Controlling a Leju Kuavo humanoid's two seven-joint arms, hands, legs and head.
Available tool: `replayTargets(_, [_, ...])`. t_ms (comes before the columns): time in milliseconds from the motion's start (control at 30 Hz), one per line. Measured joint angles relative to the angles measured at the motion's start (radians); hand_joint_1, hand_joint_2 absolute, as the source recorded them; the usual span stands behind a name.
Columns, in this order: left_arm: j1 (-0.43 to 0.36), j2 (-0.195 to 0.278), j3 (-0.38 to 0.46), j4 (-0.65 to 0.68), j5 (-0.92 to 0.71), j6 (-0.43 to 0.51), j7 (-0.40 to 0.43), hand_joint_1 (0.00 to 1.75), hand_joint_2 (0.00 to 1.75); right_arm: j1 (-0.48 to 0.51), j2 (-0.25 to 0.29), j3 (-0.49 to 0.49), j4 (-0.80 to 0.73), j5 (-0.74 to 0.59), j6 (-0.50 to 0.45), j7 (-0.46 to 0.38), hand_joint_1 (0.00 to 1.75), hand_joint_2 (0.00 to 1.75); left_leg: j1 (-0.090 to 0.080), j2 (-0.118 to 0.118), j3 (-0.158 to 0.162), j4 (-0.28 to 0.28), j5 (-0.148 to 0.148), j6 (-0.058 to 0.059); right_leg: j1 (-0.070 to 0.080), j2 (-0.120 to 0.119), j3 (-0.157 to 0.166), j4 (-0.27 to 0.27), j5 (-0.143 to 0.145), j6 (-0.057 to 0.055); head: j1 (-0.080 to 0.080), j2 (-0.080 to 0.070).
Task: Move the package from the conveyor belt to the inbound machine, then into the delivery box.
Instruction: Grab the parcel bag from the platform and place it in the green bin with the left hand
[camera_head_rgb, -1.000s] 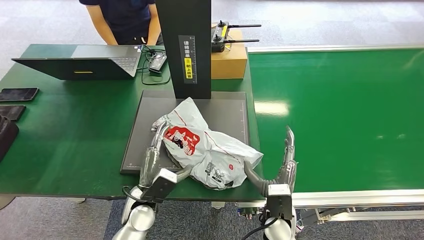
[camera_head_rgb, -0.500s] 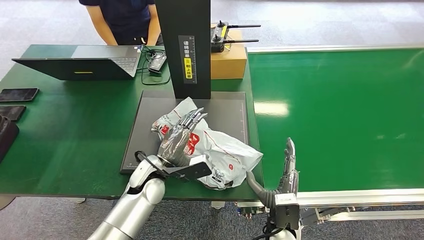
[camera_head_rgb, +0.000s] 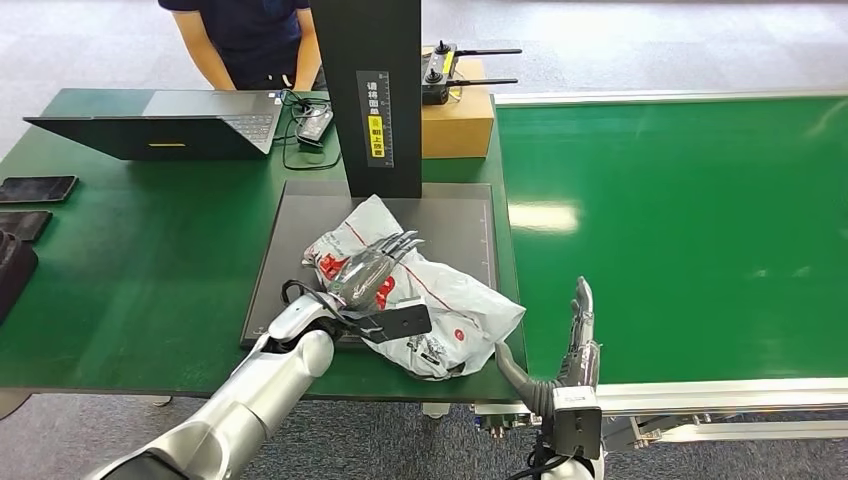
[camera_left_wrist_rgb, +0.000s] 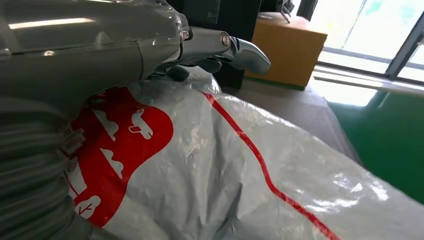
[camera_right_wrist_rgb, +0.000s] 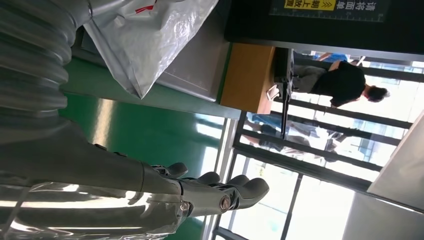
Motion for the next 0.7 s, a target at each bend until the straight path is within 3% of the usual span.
replayTargets(100, [-0.011,0.000,-0.012,0.029,-0.012,0.005,0.022,1.45,1.75,-0.001,0.000,-0.002,0.001,0.000,0.012,0.000,0.00,1.75,0.000,0.000,0.000,0.000,0.000,0.000,0.000,0.000,0.001,0.000,0.000,0.000,0.000,0.000])
replayTargets(133, [-0.012,0.000,-0.015,0.034,-0.014,0.014,0.025,1.75,1.75,-0.001,0.001,-0.002,0.001,0.000,0.014,0.000,0.00,1.75,0.000,0.000,0.001,0.000,0.000,0.000,0.000,0.000,0.001,0.000,0.000,0.000,0.000,0.000])
replayTargets(700, [0.032,0.011,0.004,0.021,0.043,0.425,-0.049,1.75,1.75,-0.025,0.015,-0.004,0.048,-0.005,0.005,0.000,0.00,1.75,0.000,0.000,0.000,0.000,0.000,0.000,0.000,0.000,0.000,0.001,0.000,0.000,0.000,0.000])
